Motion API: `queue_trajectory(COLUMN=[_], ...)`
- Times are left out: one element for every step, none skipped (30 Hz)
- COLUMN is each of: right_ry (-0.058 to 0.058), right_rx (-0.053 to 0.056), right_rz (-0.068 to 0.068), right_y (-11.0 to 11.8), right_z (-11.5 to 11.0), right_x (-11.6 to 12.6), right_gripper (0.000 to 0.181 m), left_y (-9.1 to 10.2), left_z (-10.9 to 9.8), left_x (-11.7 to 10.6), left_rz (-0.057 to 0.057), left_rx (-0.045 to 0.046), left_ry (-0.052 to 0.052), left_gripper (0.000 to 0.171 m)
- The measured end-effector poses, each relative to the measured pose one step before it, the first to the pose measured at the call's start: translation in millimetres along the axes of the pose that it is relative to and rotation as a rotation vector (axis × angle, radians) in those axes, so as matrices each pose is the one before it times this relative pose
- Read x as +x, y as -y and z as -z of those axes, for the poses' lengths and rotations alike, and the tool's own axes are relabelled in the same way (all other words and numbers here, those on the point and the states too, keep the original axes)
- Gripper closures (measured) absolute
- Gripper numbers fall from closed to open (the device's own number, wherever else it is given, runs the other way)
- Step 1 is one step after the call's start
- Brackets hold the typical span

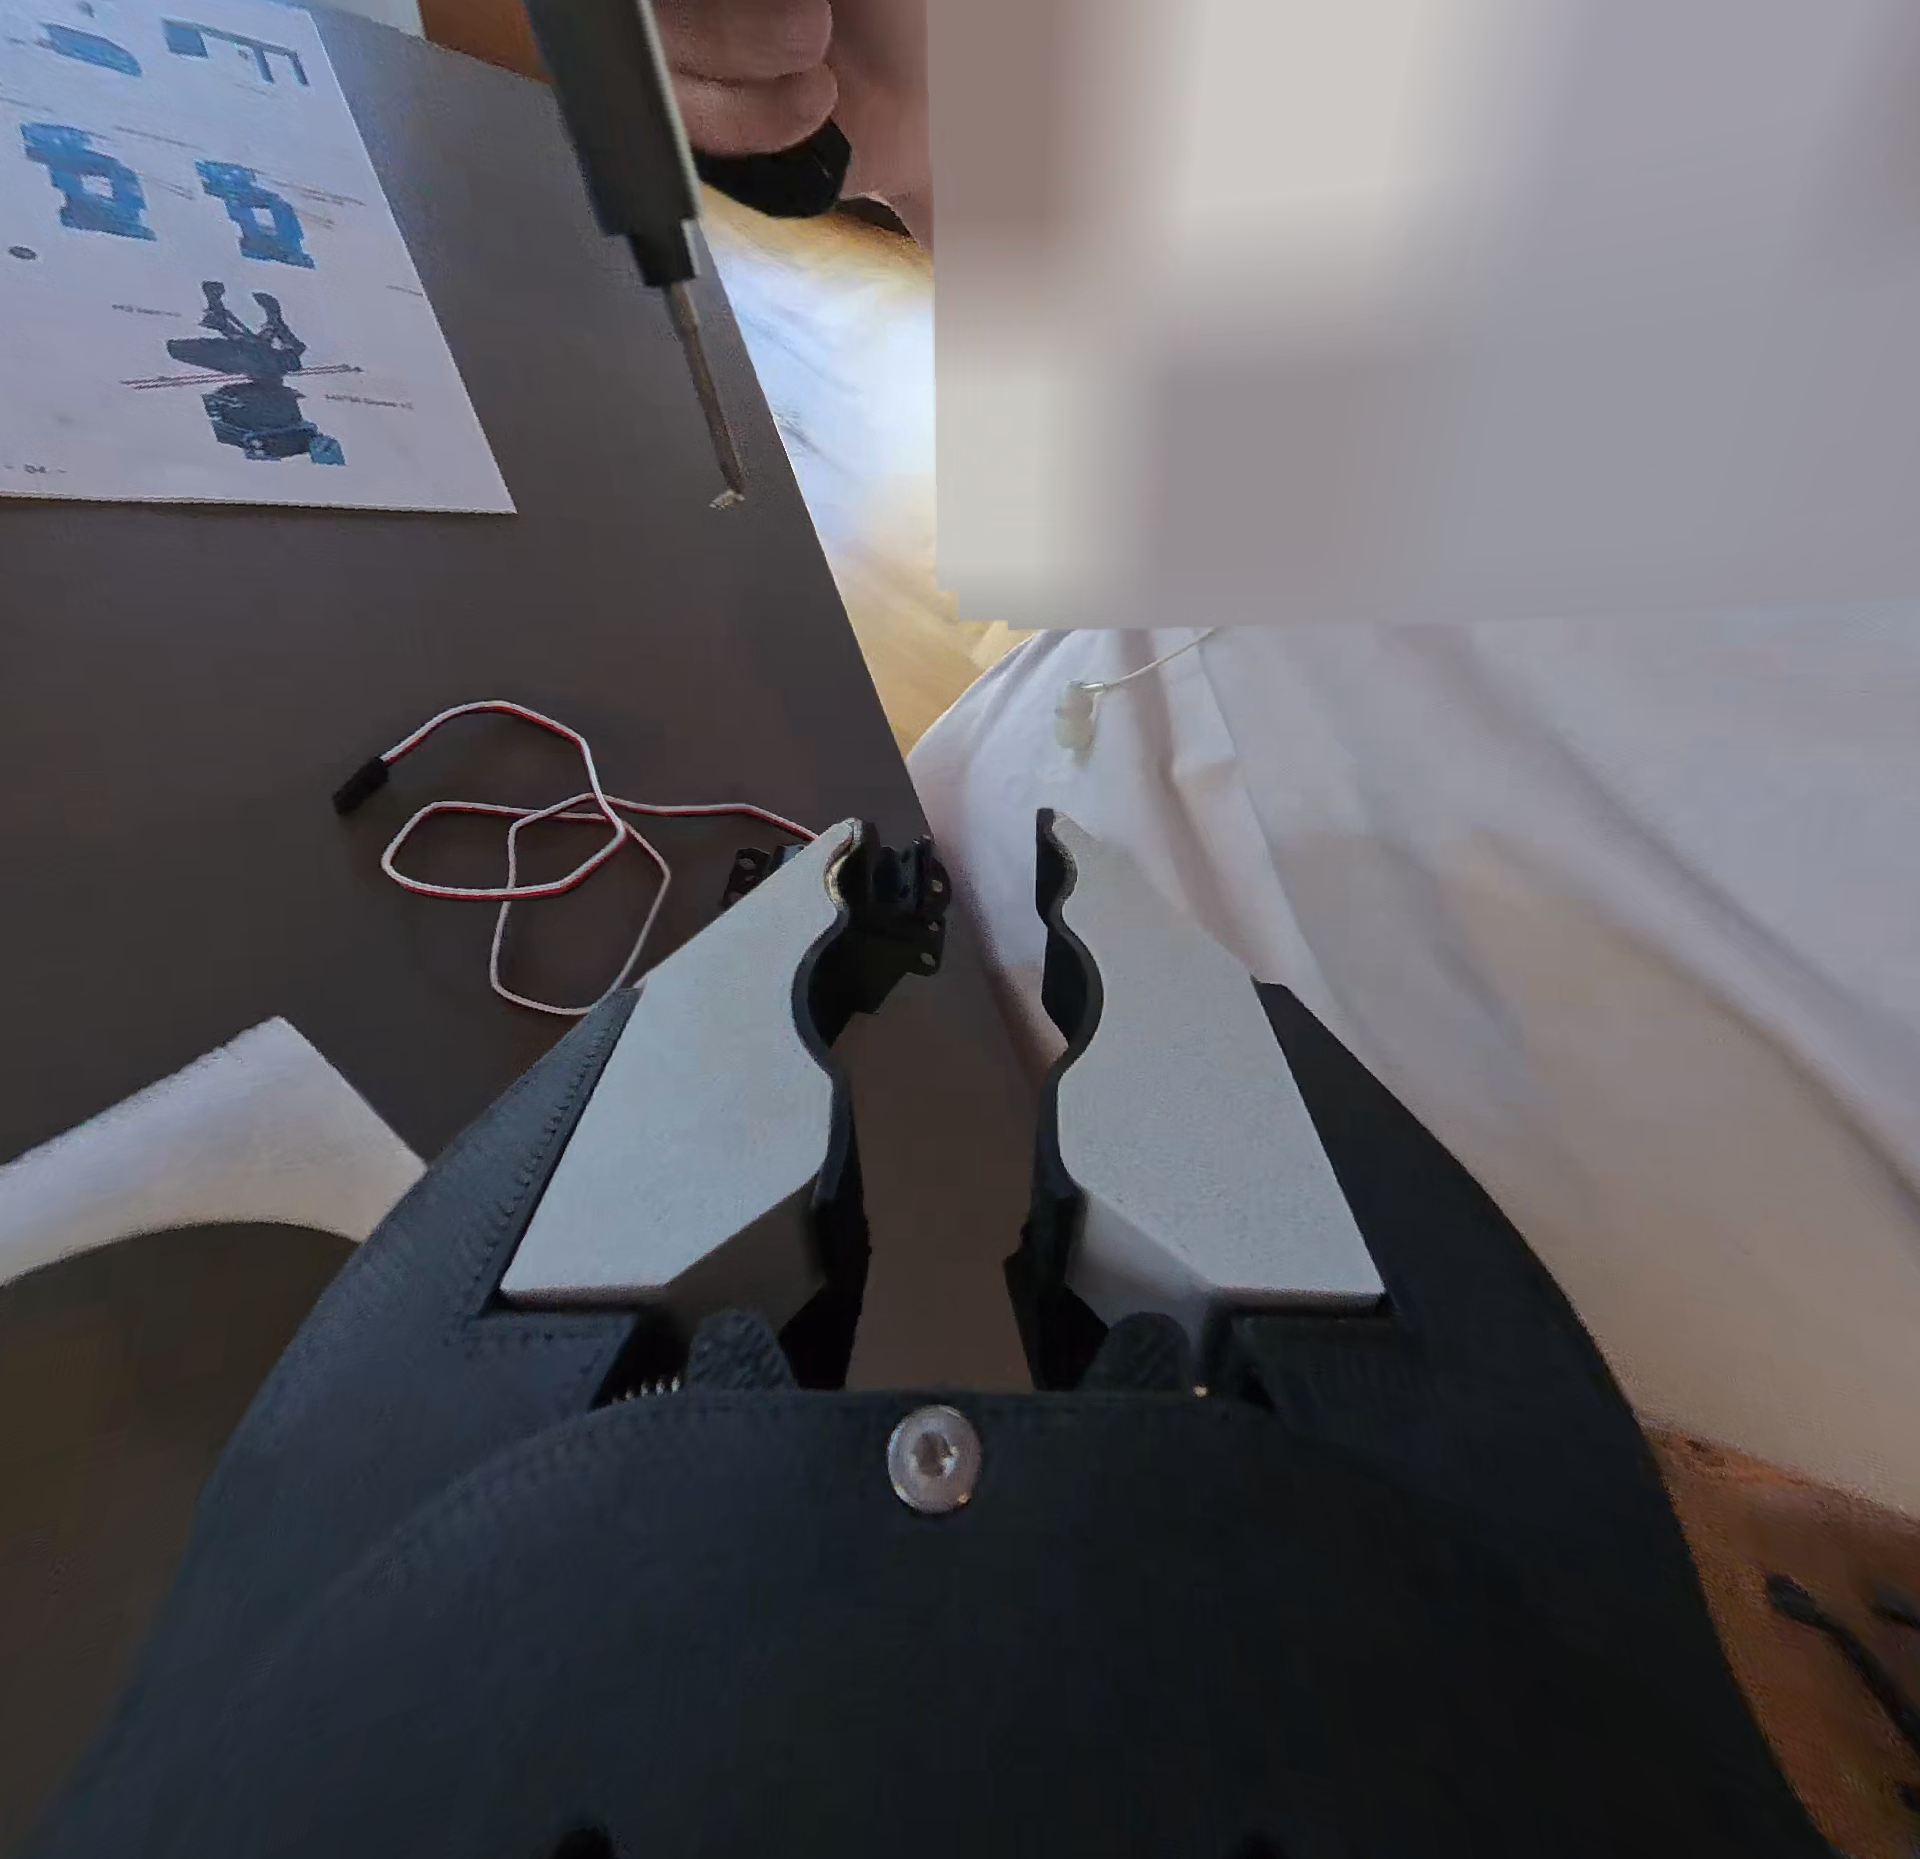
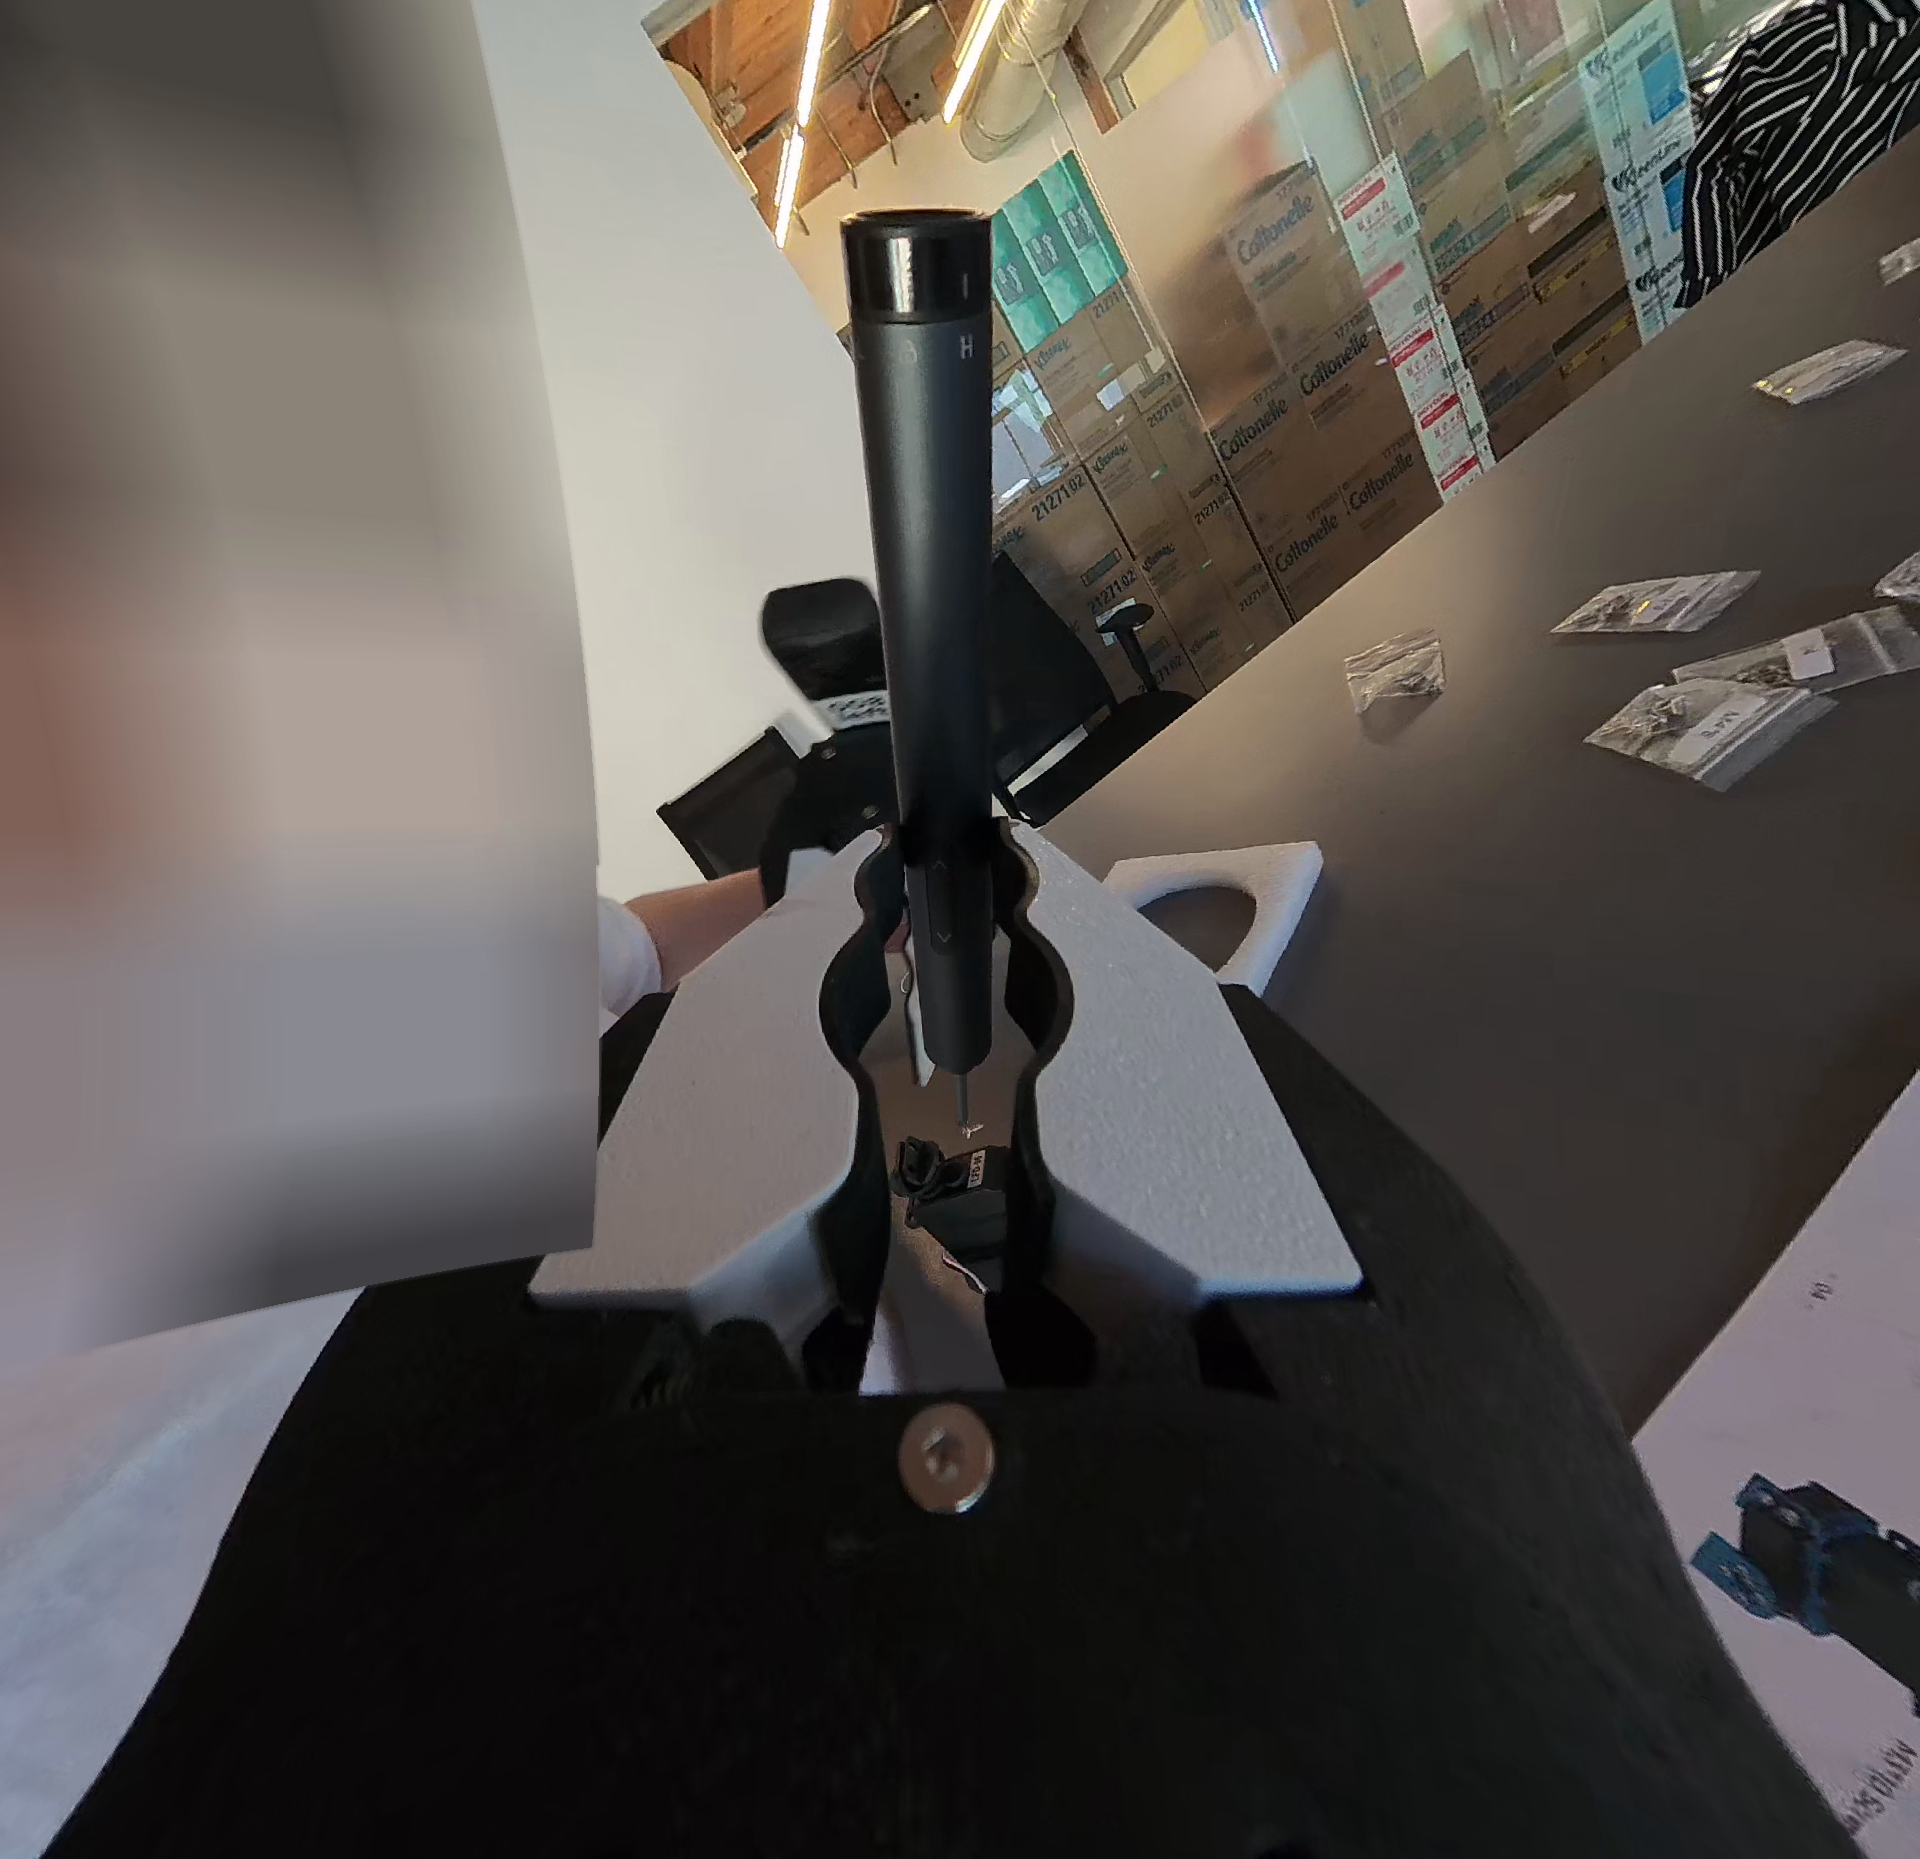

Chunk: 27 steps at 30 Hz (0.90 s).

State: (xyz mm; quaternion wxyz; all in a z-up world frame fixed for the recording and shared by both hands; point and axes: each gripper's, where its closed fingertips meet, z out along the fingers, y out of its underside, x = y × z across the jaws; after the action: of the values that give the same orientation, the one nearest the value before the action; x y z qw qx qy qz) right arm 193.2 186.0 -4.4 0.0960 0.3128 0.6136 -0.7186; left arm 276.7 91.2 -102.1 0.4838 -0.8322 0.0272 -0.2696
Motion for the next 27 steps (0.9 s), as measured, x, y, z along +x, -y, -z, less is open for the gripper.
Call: queue_trajectory(right_ry=[-0.0014, -0.0007, -0.0007, -0.0003, -0.0008, -0.0012, 0.0012, 0.0033, 0.0040, 0.0021, 0.0003, 0.0001, 0.0009, 0.0017, 0.0007, -0.0007, -0.0023, -0.0029, -0.0026, -0.0021, -0.0013, -0.0009, -0.0008, -0.0011, -0.0008, -0.0002, -0.0003], right_rx=[-0.0025, -0.0029, -0.0037, -0.0037, -0.0032, -0.0030, -0.0017, -0.0016, -0.0022, -0.0027, -0.0022, -0.0006, 0.0003, 0.0012, 0.0017, 0.0007, 0.0004, 0.0009, 0.0008, 0.0005, 0.0015, 0.0012, 0.0001, 0.0001, 0.0000, -0.0004, 0.0001], right_rz=[0.0012, 0.0012, 0.0003, 0.0006, 0.0011, -0.0001, -0.0001, -0.0007, -0.0012, -0.0009, -0.0004, -0.0007, -0.0018, -0.0019, -0.0016, -0.0010, -0.0007, -0.0010, -0.0017, -0.0017, -0.0003, 0.0005, 0.0007, 0.0004, -0.0007, -0.0017, -0.0019], right_y=[-1.05, -1.15, -1.30, -1.22, -1.22, -1.08, -0.90, -0.72, -0.91, -0.83, -0.82, -0.62, -0.57, -0.44, -0.42, -0.52, -0.46, -0.33, -0.38, -0.18, 0.07, 0.11, -0.18, -0.27, -0.29, -0.47, -0.47], right_z=[-1.07, -1.23, -1.30, -1.30, -1.56, -1.64, -1.89, -1.84, -2.05, -1.89, -1.77, -1.59, -1.34, -1.02, -0.77, -0.51, -0.18, 0.07, 0.06, 0.13, 0.09, 0.04, -0.10, -0.10, -0.18, -0.28, -0.21], right_x=[-0.80, -0.95, -0.91, -0.99, -0.81, -0.68, -1.20, -1.49, -1.40, -0.89, -0.36, -0.23, -0.37, -0.33, -0.40, -0.12, 0.05, 0.19, 0.23, 0.16, -0.05, -0.26, -0.12, -0.04, 0.19, 0.21, 0.28], right_gripper=[0.166, 0.166, 0.166, 0.166, 0.166, 0.166, 0.166, 0.166, 0.166, 0.166, 0.166, 0.166, 0.166, 0.166, 0.167, 0.167, 0.167, 0.167, 0.166, 0.166, 0.167, 0.167, 0.167, 0.167, 0.166, 0.166, 0.166], left_y=[-2.71, -2.26, -1.08, -0.90, -0.06, 0.04, -0.21, -0.37, -1.79, -2.37, -1.67, -1.89, -1.67, -1.44, -1.61, -1.60, -1.75, -1.33, -0.76, 0.30, 0.69, 0.60, 0.31, -0.54, -0.99, -1.40, -1.20], left_z=[-1.85, -1.57, -1.58, -1.24, -1.09, -1.03, -1.07, -1.02, -1.51, -1.21, -1.14, -1.06, -1.02, -1.24, -1.21, -1.57, -1.78, -1.74, -1.61, -1.03, -0.47, -0.07, 0.28, 0.19, 0.09, 0.15, 0.43], left_x=[1.74, -0.54, -0.57, -1.63, -0.94, 0.53, -0.28, -0.11, -0.66, -2.20, -0.96, -0.15, -0.45, 0.14, -0.26, -0.42, -0.18, -0.78, -0.33, 0.12, 0.38, 0.25, 0.49, 0.28, -0.42, -0.26, -0.90], left_rz=[-0.0114, -0.0120, -0.0098, -0.0048, -0.0062, -0.0071, -0.0079, -0.0120, -0.0107, -0.0106, -0.0137, -0.0087, -0.0048, -0.0050, -0.0079, -0.0158, -0.0187, -0.0165, -0.0117, -0.0086, -0.0044, -0.0009, -0.0007, 0.0002, -0.0017, -0.0040, -0.0043], left_rx=[-0.00083, 0.00162, 0.01033, 0.01036, 0.01478, 0.01450, 0.00941, 0.00619, -0.00469, -0.01043, -0.00506, -0.00590, -0.00579, -0.00444, -0.00699, -0.00769, -0.01174, -0.01151, -0.00837, -0.00088, 0.00260, 0.00288, 0.00278, -0.00192, -0.00415, -0.00612, -0.00581], left_ry=[0.0156, 0.0235, 0.0188, 0.0206, 0.0144, 0.0054, 0.0103, 0.0101, 0.0128, 0.0217, 0.0141, 0.0057, 0.0049, 0.0012, 0.0062, 0.0132, 0.0146, 0.0182, 0.0131, 0.0069, 0.0027, 0.0010, -0.0016, -0.0012, 0.0047, 0.0059, 0.0116], left_gripper=[0.142, 0.139, 0.134, 0.134, 0.134, 0.134, 0.134, 0.134, 0.134, 0.134, 0.134, 0.135, 0.137, 0.137, 0.141, 0.141, 0.141, 0.141, 0.141, 0.140, 0.140, 0.141, 0.141, 0.142, 0.143, 0.143, 0.142])
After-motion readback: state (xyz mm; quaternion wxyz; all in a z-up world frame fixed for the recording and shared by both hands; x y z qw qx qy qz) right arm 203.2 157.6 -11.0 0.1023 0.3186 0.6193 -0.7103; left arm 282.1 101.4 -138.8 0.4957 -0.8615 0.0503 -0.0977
